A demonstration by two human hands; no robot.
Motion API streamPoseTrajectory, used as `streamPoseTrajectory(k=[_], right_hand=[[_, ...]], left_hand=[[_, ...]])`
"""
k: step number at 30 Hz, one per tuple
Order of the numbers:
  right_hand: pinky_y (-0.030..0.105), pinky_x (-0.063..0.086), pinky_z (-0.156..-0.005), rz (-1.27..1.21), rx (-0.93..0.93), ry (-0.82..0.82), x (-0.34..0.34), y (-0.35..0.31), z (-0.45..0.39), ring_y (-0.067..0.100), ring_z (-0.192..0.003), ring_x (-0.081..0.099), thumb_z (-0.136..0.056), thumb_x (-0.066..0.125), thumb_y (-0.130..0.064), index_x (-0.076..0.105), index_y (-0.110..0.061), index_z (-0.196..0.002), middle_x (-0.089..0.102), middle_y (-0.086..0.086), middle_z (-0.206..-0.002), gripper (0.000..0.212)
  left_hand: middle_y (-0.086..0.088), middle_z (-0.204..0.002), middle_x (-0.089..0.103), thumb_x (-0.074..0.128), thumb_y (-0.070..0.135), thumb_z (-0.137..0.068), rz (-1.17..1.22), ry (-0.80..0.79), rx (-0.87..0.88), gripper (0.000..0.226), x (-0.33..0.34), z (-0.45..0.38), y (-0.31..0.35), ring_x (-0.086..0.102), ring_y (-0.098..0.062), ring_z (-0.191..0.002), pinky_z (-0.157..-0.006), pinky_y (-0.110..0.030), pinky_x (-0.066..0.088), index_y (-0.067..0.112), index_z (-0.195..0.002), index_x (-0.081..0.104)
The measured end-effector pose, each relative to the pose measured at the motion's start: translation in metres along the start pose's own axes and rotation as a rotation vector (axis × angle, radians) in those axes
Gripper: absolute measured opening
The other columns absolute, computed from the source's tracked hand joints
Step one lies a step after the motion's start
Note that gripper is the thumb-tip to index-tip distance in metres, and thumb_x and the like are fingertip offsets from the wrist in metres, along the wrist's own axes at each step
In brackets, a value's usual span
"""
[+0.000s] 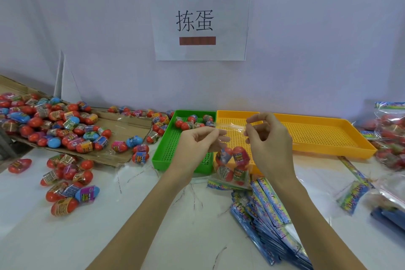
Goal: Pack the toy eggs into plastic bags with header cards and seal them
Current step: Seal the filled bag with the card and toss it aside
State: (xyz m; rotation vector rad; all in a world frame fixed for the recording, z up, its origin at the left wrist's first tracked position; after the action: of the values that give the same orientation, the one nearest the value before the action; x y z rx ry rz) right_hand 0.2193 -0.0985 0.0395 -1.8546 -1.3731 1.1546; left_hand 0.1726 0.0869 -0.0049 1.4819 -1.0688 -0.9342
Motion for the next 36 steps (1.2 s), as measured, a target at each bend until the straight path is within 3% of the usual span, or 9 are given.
streamPoseTrajectory(k=[2,6,10,12,16,23,28,32,36], right_hand=[[0.017,0.054,-0.067,0.070,-0.054,0.003,0.001,-0.006,0.002,0.011,-0.075,0.067,-0.100,0.064,-0.011,0.063,-0.023,-0.104,0.068,-0.004,-0.083,0.013],[0.044,0.050,-0.094,0.337,-0.352,0.059,0.007,-0.038,0.014,0.021,-0.103,0.055,-0.095,0.073,-0.013,0.071,-0.021,-0.104,0.062,0.003,-0.108,0.012],[0.034,0.039,-0.100,0.323,-0.476,-0.017,0.022,-0.048,0.021,0.028,-0.103,0.058,-0.094,0.076,-0.022,0.078,-0.021,-0.104,0.066,0.002,-0.105,0.011],[0.031,0.039,-0.100,0.302,-0.475,-0.017,0.021,-0.046,0.020,0.028,-0.101,0.059,-0.093,0.076,-0.022,0.079,-0.019,-0.105,0.067,0.003,-0.102,0.012],[0.050,0.050,-0.087,0.319,-0.504,-0.014,0.016,-0.045,0.017,0.030,-0.100,0.061,-0.092,0.077,-0.021,0.081,-0.015,-0.104,0.072,0.003,-0.101,0.014],[0.046,0.050,-0.083,0.411,-0.602,0.020,0.018,-0.052,0.021,0.030,-0.096,0.063,-0.091,0.078,-0.018,0.079,-0.012,-0.094,0.074,0.003,-0.096,0.007],[0.046,0.047,-0.099,0.333,-0.469,0.016,0.016,-0.038,0.013,0.026,-0.094,0.061,-0.089,0.076,-0.014,0.073,-0.011,-0.088,0.070,0.001,-0.091,0.004],[0.034,0.047,-0.085,0.250,-0.283,0.118,-0.017,-0.010,-0.012,0.023,-0.093,0.058,-0.091,0.073,-0.013,0.074,-0.011,-0.091,0.067,0.000,-0.090,0.002],[0.042,0.048,-0.085,0.317,-0.045,0.285,-0.070,0.045,-0.036,0.033,-0.097,0.062,-0.096,0.068,-0.017,0.075,-0.004,-0.098,0.071,0.011,-0.095,0.015]], left_hand=[[-0.008,-0.094,0.081,0.068,0.009,-0.099,0.046,0.058,0.054,0.013,-0.008,0.000,0.004,0.078,-0.025,-0.088,-0.077,-0.026,0.062,0.005,-0.107,0.077],[-0.009,-0.092,0.081,0.072,0.009,-0.096,0.078,0.084,0.079,0.010,-0.014,0.000,0.007,0.079,-0.026,-0.085,-0.074,-0.027,0.062,0.006,-0.105,0.077],[-0.007,-0.088,0.080,0.068,0.012,-0.100,0.012,0.017,0.153,0.011,-0.004,0.001,0.014,0.078,-0.024,-0.083,-0.075,-0.027,0.062,0.010,-0.106,0.077],[-0.003,-0.086,0.080,0.067,0.011,-0.100,-0.080,-0.010,0.236,0.012,-0.002,0.003,0.022,0.077,-0.017,-0.081,-0.075,-0.024,0.061,0.016,-0.104,0.077],[0.003,-0.088,0.079,0.069,0.008,-0.099,-0.373,-0.020,0.426,0.014,0.005,0.009,0.037,0.076,-0.010,-0.084,-0.081,-0.026,0.061,0.015,-0.108,0.077],[0.005,-0.087,0.077,0.070,0.006,-0.097,-0.445,0.038,0.489,0.013,0.005,0.015,0.044,0.073,-0.009,-0.082,-0.079,-0.024,0.060,0.012,-0.105,0.078],[0.006,-0.083,0.079,0.072,0.005,-0.094,-0.440,0.043,0.410,0.011,0.004,0.010,0.038,0.075,-0.006,-0.079,-0.078,-0.023,0.061,0.011,-0.099,0.080],[0.003,-0.084,0.081,0.069,0.005,-0.097,-0.295,0.063,0.271,0.011,-0.012,0.003,0.027,0.078,-0.011,-0.083,-0.080,-0.025,0.062,0.009,-0.100,0.078],[-0.004,-0.086,0.081,0.066,0.000,-0.098,-0.165,0.118,0.179,0.012,-0.023,0.000,0.018,0.079,-0.018,-0.083,-0.077,-0.023,0.061,0.005,-0.102,0.077]])
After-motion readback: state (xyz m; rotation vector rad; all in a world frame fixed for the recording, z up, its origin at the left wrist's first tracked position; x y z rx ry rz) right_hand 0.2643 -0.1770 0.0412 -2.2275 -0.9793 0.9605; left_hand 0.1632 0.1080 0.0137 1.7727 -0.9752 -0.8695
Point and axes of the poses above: each hand's wrist, its own z-axis away from the middle knuckle, its own x-axis out of the palm, y = z × x, the point moved 10 cm from there along -z, towards the middle knuckle
